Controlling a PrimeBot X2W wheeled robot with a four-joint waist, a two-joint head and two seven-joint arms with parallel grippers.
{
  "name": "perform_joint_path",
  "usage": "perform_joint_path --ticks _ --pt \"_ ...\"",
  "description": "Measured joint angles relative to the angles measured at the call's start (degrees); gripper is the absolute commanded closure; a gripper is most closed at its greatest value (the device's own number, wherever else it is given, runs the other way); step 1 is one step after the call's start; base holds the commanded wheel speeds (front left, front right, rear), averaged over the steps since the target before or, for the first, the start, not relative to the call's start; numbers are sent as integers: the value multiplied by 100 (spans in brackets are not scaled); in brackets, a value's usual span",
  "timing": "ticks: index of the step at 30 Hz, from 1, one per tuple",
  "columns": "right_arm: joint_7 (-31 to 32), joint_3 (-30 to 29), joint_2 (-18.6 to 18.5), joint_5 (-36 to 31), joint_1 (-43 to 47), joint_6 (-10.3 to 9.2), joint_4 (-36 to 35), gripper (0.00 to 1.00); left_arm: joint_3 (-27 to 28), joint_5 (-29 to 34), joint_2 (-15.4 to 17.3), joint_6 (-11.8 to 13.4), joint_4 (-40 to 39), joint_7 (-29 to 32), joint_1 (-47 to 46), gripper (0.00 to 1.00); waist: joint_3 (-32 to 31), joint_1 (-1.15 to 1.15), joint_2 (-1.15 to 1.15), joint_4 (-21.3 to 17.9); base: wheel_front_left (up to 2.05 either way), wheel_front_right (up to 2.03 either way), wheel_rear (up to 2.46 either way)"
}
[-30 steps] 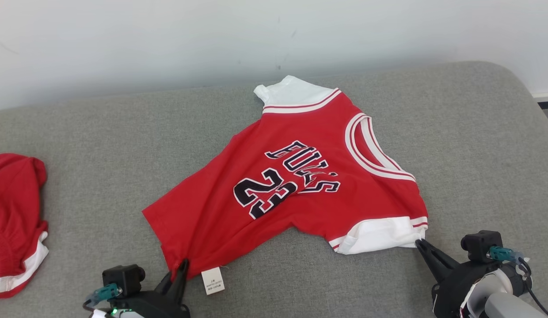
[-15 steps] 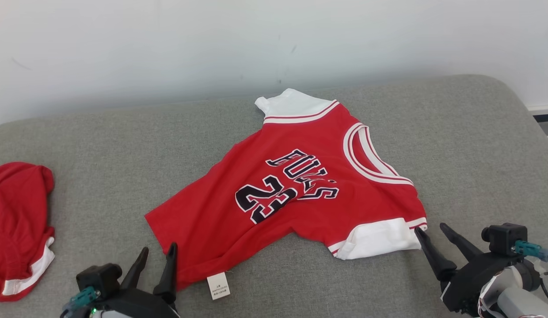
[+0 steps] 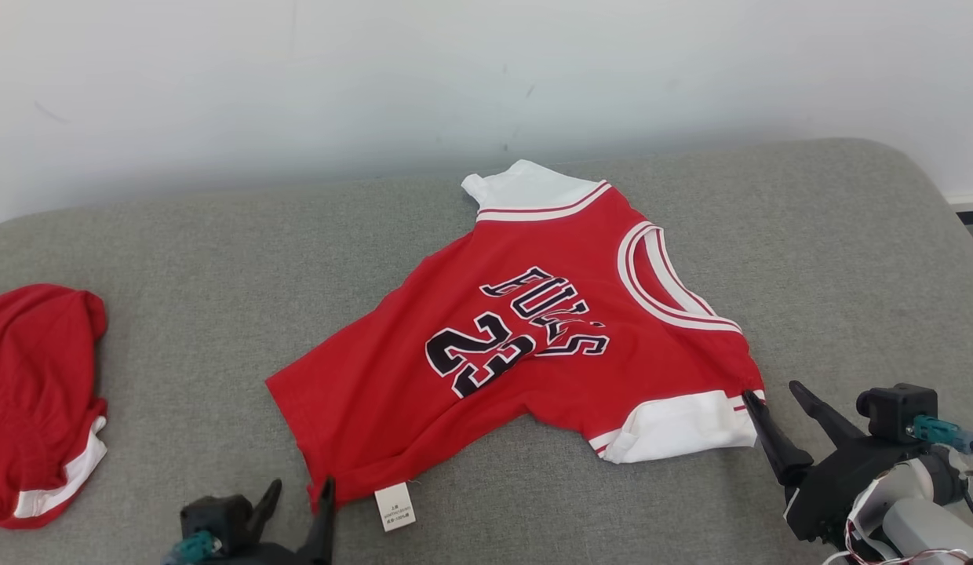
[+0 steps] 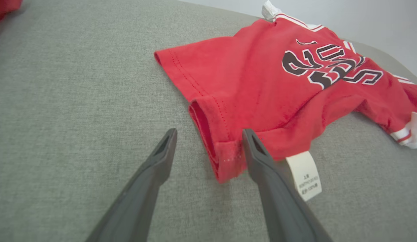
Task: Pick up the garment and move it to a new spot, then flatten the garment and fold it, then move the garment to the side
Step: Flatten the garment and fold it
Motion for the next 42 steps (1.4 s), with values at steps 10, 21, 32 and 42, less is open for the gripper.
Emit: perform_joint_path --ticks 10,21,32,42 --pt "305 157 103 -183 -352 -300 198 0 -192 291 -66 122 -452 158 118 0 103 1 0 67 0 0 0" --pt "920 396 269 -225 -528 -380 577 0 -190 500 -44 192 -855 312 109 0 233 1 0 227 0 0 0" --pt "996 476 361 -303 -761 -394 697 100 -63 501 -30 200 -1129 350 118 0 299 1 0 266 0 0 0" --pt "969 313 367 -119 -732 -333 825 0 57 648 20 243 -1330 445 141 0 290 1 0 151 0 0 0"
